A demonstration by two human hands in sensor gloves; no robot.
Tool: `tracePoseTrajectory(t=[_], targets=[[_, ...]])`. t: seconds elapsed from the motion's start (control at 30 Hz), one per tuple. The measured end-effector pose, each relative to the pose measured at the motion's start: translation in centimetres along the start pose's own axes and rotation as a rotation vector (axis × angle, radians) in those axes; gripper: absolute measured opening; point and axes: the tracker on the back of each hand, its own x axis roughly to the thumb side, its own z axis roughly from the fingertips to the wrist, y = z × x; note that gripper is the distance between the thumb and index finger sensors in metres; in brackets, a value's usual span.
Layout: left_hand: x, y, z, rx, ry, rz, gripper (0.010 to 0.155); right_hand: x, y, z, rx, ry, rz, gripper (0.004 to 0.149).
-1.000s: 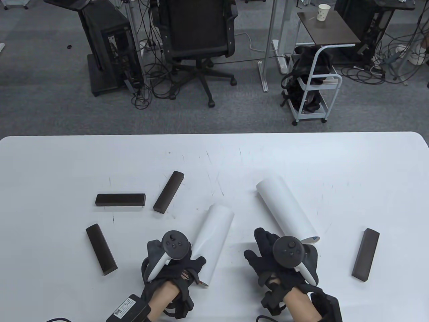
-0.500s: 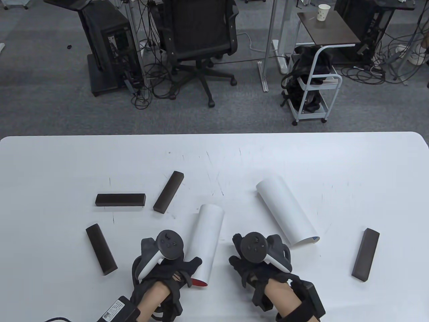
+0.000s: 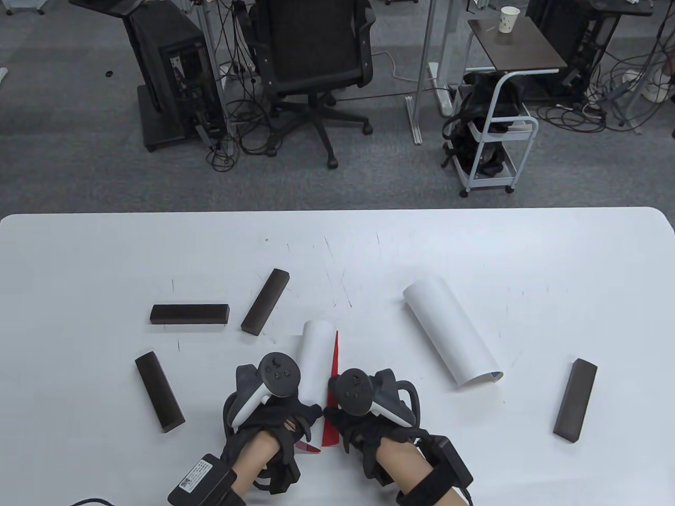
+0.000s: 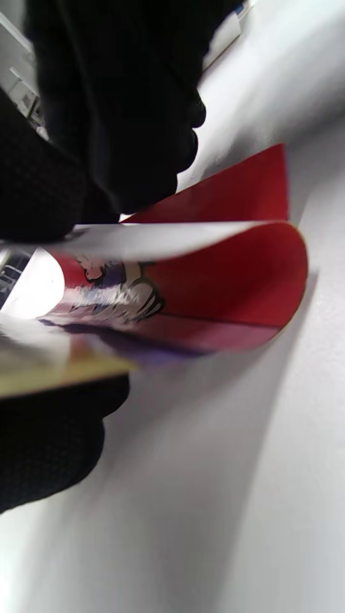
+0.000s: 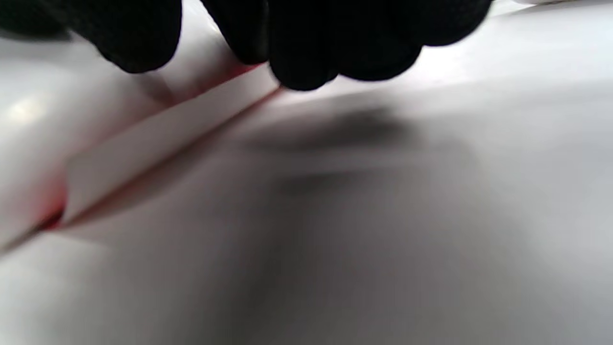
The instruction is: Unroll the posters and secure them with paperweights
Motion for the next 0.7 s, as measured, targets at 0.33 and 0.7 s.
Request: tracePoseTrajectory(t=[0.33, 0.7], targets=[[3.3, -2.0, 2.4, 0.156, -0.299, -0.477, 0.083, -1.2, 1.3, -0.8, 0.258, 0.101, 0.154, 0.072], [4.9, -4.4, 2.0, 0.194, -0.352, -0.912, 0.070, -3.4, 0.6, -0.1, 0.294, 0.106, 0.190, 0.070]])
